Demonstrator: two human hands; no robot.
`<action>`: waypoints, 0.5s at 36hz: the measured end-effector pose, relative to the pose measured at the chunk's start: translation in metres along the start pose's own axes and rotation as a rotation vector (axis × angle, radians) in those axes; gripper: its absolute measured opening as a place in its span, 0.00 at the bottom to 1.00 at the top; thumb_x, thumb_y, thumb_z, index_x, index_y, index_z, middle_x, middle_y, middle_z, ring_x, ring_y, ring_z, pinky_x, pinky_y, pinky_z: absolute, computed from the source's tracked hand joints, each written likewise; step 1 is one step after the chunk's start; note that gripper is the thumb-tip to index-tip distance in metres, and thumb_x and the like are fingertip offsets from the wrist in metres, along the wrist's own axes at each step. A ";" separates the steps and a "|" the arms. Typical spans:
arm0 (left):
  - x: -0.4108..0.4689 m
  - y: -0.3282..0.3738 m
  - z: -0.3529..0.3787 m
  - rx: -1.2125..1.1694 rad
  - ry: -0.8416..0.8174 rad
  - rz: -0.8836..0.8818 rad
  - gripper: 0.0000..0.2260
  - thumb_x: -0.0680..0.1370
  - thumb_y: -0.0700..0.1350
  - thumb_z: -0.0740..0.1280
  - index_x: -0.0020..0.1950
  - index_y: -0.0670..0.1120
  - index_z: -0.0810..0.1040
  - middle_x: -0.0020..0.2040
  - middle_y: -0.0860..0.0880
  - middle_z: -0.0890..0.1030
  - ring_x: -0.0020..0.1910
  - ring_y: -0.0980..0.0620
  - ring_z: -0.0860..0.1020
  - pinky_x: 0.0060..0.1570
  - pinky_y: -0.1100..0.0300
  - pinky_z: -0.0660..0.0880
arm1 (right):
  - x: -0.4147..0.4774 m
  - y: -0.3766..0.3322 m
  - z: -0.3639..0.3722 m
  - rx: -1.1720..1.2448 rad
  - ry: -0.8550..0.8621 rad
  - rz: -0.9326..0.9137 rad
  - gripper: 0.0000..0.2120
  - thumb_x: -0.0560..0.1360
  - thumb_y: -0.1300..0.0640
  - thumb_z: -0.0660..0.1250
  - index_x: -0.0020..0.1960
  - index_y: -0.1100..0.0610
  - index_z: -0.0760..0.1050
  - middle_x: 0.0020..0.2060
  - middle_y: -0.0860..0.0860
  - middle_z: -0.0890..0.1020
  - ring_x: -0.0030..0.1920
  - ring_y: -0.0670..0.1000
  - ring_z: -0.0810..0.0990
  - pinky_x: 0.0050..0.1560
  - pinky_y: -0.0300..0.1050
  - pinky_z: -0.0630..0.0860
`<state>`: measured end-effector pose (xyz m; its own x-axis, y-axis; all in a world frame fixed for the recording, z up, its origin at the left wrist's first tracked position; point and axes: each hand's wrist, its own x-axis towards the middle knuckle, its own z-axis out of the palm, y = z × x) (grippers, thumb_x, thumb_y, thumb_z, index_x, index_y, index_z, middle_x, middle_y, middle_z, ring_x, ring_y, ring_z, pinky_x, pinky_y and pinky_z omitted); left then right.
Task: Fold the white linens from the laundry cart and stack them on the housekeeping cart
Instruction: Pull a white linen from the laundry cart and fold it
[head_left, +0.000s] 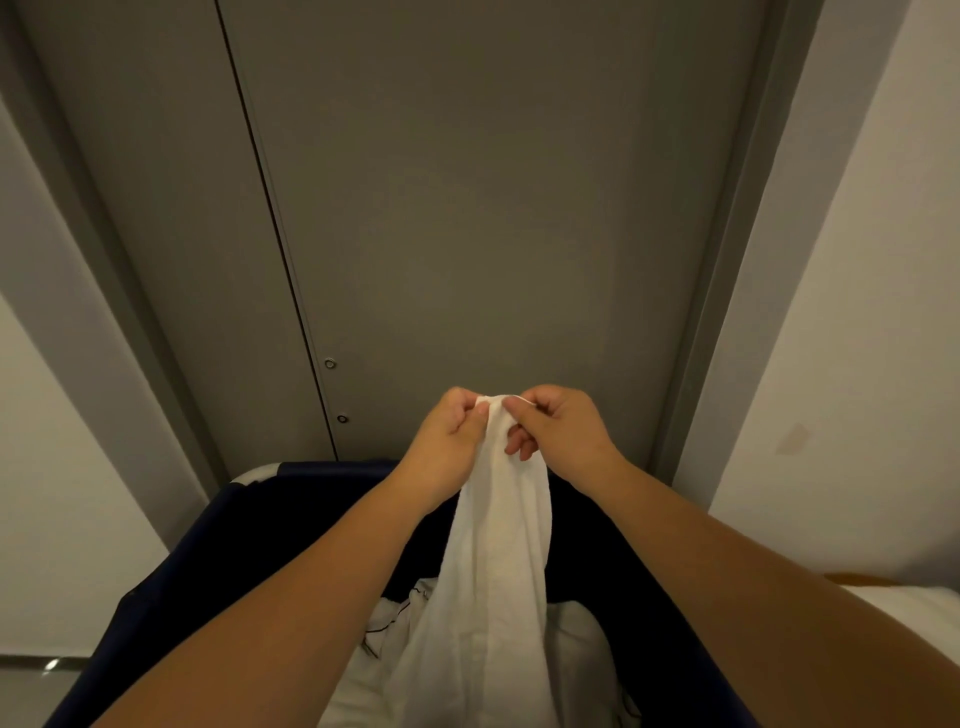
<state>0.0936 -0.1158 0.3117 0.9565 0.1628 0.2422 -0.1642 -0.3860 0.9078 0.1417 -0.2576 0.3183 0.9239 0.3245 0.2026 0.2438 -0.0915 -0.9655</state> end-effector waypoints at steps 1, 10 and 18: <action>0.000 0.000 0.000 -0.020 -0.012 -0.007 0.07 0.83 0.49 0.57 0.51 0.49 0.72 0.47 0.49 0.78 0.45 0.54 0.76 0.46 0.56 0.74 | 0.000 0.000 0.001 0.019 0.001 -0.001 0.09 0.78 0.60 0.66 0.43 0.66 0.78 0.29 0.57 0.80 0.28 0.51 0.80 0.30 0.40 0.75; -0.006 -0.004 0.004 -0.077 0.017 -0.004 0.02 0.80 0.43 0.64 0.52 0.48 0.73 0.46 0.49 0.81 0.44 0.55 0.79 0.41 0.64 0.74 | -0.002 -0.001 0.002 -0.039 -0.019 -0.034 0.09 0.78 0.59 0.66 0.41 0.63 0.79 0.29 0.56 0.81 0.28 0.50 0.80 0.29 0.39 0.75; -0.001 -0.001 0.003 0.059 0.038 0.066 0.05 0.81 0.45 0.62 0.54 0.46 0.69 0.41 0.51 0.77 0.37 0.55 0.75 0.35 0.63 0.71 | 0.008 -0.002 -0.015 -0.568 0.000 -0.227 0.07 0.72 0.49 0.73 0.44 0.50 0.76 0.42 0.42 0.73 0.37 0.39 0.72 0.39 0.30 0.66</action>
<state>0.0938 -0.1187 0.3094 0.9339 0.1695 0.3148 -0.2110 -0.4496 0.8680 0.1528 -0.2694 0.3239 0.8303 0.3950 0.3933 0.5540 -0.5073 -0.6601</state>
